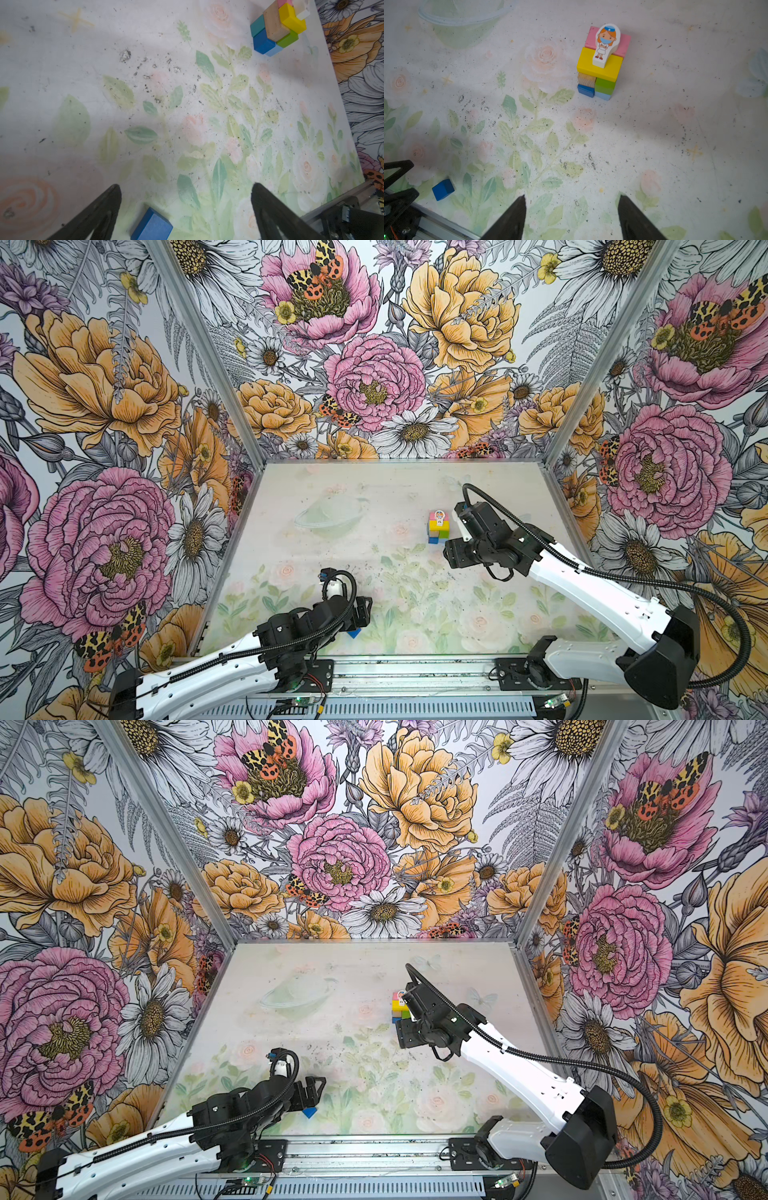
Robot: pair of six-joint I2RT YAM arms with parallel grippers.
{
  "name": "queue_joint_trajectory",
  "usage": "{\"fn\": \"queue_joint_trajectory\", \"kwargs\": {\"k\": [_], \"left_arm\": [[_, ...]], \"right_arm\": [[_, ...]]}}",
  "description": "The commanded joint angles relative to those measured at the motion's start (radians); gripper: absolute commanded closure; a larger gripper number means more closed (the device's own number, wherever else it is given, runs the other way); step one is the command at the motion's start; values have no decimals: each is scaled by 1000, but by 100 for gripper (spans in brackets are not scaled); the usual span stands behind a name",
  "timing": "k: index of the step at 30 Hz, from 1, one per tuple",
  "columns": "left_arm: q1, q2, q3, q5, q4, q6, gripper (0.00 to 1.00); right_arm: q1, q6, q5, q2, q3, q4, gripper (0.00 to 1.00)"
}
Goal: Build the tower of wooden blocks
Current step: 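Raise the right gripper from the tower while the left gripper moves over the blue cube, then lower the left gripper onto the blue cube and close on it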
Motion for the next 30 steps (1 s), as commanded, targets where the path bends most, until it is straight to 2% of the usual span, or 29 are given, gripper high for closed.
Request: {"fn": "queue_joint_trajectory", "kwargs": {"k": [1,7,12,23,30], "left_arm": [[-50,24,-24,-45,-13,-112,3],[-181,65,-36,-93,-19,-224,6],[-250,109,-28,-102,-28,-277,8],[-302,210,3,-83,-39,-329,8],[-302,211,46,-52,-151,-333,9]], "right_arm": [[8,18,18,-44,-29,31,25],[10,14,13,-72,-56,45,24],[10,7,4,-82,-68,53,24],[10,-2,-10,-79,-112,93,23],[10,-13,1,-71,-128,111,23]]}}
